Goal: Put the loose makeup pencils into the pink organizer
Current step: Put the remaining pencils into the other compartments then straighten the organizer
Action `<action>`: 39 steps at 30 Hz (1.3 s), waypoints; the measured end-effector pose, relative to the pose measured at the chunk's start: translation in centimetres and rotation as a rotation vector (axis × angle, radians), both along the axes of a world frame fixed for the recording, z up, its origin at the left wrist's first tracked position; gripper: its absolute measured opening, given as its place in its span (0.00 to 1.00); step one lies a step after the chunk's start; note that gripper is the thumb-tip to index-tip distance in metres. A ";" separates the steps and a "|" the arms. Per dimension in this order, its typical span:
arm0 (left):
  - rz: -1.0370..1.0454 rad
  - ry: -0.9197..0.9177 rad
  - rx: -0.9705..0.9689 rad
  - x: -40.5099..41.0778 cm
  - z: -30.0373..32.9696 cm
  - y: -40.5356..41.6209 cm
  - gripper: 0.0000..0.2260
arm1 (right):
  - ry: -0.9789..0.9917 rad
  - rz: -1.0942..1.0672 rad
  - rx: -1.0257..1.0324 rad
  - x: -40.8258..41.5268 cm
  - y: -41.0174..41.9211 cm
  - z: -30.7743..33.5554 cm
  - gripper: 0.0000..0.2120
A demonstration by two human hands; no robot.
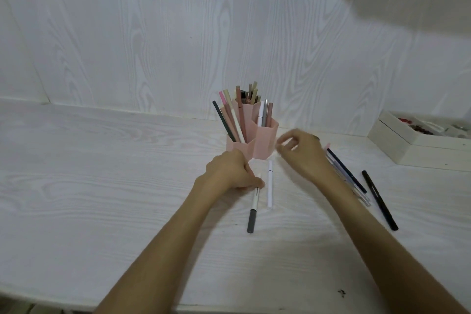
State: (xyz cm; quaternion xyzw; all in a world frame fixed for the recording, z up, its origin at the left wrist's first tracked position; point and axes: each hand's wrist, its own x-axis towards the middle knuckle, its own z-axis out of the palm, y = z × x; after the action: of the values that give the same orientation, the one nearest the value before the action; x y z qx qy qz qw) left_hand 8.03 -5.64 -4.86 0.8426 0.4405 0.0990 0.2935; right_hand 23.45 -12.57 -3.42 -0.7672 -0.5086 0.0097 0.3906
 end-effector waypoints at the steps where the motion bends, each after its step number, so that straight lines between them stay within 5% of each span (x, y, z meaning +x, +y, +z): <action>1: 0.010 0.009 0.027 0.0 0.1 -0.1 0.15 | 0.018 0.030 -0.098 -0.2 -0.1 -0.8 0.06; 7: 0.014 -0.023 0.172 0.0 0.6 -0.5 0.15 | -0.036 0.030 -0.382 0.4 0.6 -2.9 0.28; 14: -0.108 -0.018 0.209 0.9 2.1 -1.7 0.13 | -0.164 0.060 -0.504 3.4 -0.9 -2.1 0.21; 17: -0.175 -0.245 0.020 1.0 5.2 -1.7 0.19 | -0.177 0.054 -0.484 3.5 -1.0 -2.1 0.18; 23: 0.007 -0.693 0.216 2.1 12.2 0.5 0.11 | -0.113 0.037 -0.395 3.2 -1.3 -2.6 0.19; 31: 0.211 -0.529 0.550 4.5 10.1 1.9 0.13 | -0.066 0.064 -0.359 3.1 -1.7 -2.4 0.19; 37: 0.285 -0.749 0.705 5.0 10.6 1.4 0.13 | -0.060 0.074 -0.355 3.1 -1.8 -2.4 0.19; 39: 0.293 -0.657 0.703 5.1 10.4 1.9 0.13 | -0.053 0.074 -0.354 3.1 -1.8 -2.4 0.19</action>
State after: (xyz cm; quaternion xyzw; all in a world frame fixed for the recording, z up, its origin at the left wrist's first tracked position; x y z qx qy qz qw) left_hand 13.18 -3.77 5.50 0.7442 0.3785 0.5415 0.0979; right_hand 26.56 -14.38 -5.81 -0.8046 -0.5371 0.0934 0.2353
